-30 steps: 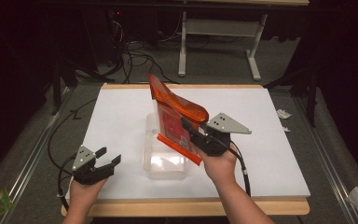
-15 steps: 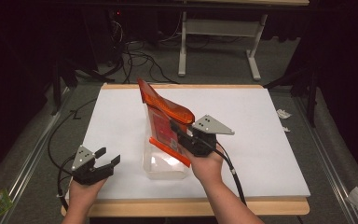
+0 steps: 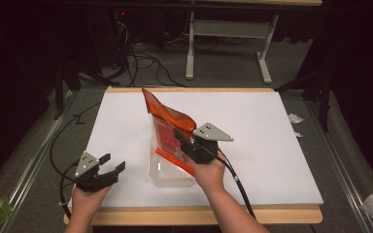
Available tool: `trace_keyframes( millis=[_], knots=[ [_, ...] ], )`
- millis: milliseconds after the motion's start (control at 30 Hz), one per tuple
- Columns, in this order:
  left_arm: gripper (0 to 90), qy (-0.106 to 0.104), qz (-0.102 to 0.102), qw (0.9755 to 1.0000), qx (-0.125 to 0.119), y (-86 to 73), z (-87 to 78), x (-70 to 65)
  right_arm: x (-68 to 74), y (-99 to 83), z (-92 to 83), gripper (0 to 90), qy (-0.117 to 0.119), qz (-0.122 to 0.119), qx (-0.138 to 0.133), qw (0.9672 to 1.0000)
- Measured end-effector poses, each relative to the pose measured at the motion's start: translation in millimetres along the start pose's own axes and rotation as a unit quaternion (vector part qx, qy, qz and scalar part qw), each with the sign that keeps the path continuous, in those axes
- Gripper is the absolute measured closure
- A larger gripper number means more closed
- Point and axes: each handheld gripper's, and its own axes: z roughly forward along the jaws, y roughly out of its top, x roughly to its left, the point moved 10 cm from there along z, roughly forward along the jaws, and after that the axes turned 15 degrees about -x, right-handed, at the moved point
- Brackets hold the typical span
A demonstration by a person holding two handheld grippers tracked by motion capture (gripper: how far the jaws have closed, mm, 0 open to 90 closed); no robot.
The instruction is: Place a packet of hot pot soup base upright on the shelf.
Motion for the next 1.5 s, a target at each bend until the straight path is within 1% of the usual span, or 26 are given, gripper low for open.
trace_keyframes(
  millis=[200, 233, 267, 300, 400, 467, 500, 600, 700, 767, 800, 900, 1067, 1133, 1333, 1367, 1433, 1500],
  knots=[
    [34.5, 0.0, 0.0, 1.0, 0.0, -0.2, -0.5, -0.2, 1.6, -7.3, 1.8, 72.2, -0.001, 0.001, 0.007, 1.0],
    [34.5, 0.0, 0.0, 1.0, 0.001, -0.6, -0.5, 0.0, 1.7, -8.2, 2.5, 72.2, 0.002, -0.004, 0.007, 1.0],
    [34.5, 0.0, 0.001, 1.0, 0.002, -1.0, -0.2, 0.2, 2.1, -9.1, 2.7, 72.2, -0.001, -0.003, 0.008, 1.0],
    [34.5, 0.0, -0.001, 1.0, 0.002, -1.3, 0.0, -0.1, 2.1, -9.3, 2.8, 72.2, 0.0, -0.005, 0.008, 1.0],
    [34.7, 0.0, 0.0, 1.0, 0.003, -1.5, 0.4, 0.0, 2.4, -9.3, 3.3, 72.1, -0.001, -0.001, 0.006, 1.0],
    [34.8, 0.0, 0.0, 1.0, 0.003, -1.7, 0.4, 0.0, 1.6, -10.1, 3.6, 72.2, 0.001, -0.005, 0.004, 1.0],
    [34.8, 0.0, 0.0, 1.0, 0.003, -1.7, 0.4, -0.2, 1.5, -10.7, 3.8, 72.1, -0.001, -0.001, 0.003, 1.0],
    [34.9, 0.001, 0.001, 1.0, 0.002, -1.6, 0.2, 0.0, 0.1, -13.1, 3.4, 72.1, -0.001, 0.0, 0.004, 1.0],
    [35.0, 0.002, -0.001, 1.0, 0.003, -2.3, -0.5, -0.2, -1.9, -19.2, 3.9, 72.1, -0.003, 0.001, 0.011, 0.9999],
    [35.1, 0.0, 0.001, 1.0, 0.006, -2.7, -0.9, -0.3, -2.7, -22.3, 3.3, 72.0, -0.002, 0.004, 0.012, 0.9999],
    [35.1, 0.001, 0.001, 1.0, 0.006, -2.9, -0.6, -0.3, -2.5, -23.2, 2.3, 72.0, -0.003, 0.009, 0.014, 0.9999],
    [35.1, -0.001, 0.002, 1.0, 0.007, -3.6, 0.3, -1.9, -2.2, -25.1, -1.0, 71.9, 0.004, 0.007, 0.015, 0.9999],
    [35.2, -0.002, 0.006, 0.9999, 0.01, -5.0, -0.2, -3.6, -0.8, -31.5, -8.2, 71.7, 0.012, 0.014, 0.022, 0.9996],
    [35.2, -0.002, 0.007, 0.9999, 0.009, -5.0, -1.5, -3.3, -2.6, -36.1, -12.6, 71.6, 0.013, 0.013, 0.028, 0.9995],
    [35.3, 0.001, -0.001, 1.0, 0.006, -5.2, -2.9, -1.2, -13.4, -52.3, -31.0, 70.5, 0.008, 0.036, 0.029, 0.9989],
    [35.3, 0.0, -0.001, 1.0, 0.007, -5.3, -2.7, -1.2, -15.6, -54.3, -33.1, 70.3, 0.006, 0.035, 0.028, 0.999],
    [35.3, 0.0, 0.001, 1.0, 0.008, -5.7, -2.0, -1.7, -17.9, -56.3, -35.9, 70.2, 0.004, 0.041, 0.027, 0.9988],
    [35.3, -0.002, 0.003, 1.0, 0.009, -6.1, -1.3, -3.0, -18.7, -56.3, -36.1, 69.9, 0.005, 0.039, 0.027, 0.9989]
  ],
)
